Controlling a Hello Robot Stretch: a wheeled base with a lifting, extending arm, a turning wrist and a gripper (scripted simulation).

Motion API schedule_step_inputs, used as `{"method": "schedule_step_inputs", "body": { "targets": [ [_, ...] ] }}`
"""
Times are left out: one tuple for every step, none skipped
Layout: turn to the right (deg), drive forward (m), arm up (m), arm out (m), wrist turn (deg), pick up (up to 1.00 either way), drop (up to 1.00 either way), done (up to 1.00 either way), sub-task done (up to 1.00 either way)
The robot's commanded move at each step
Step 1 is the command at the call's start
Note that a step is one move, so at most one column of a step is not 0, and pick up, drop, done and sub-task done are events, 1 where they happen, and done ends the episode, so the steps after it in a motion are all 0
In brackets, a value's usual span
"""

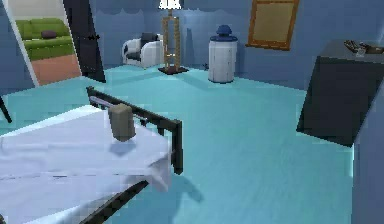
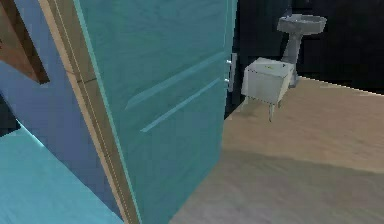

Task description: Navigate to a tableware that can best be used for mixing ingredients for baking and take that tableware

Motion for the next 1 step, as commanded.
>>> {"method": "schedule_step_inputs", "body": {
  "targets": [
    [12.0,0.00,0.00,0.00,0.0,0.00,0.00,0.00,0.00]
  ]
}}
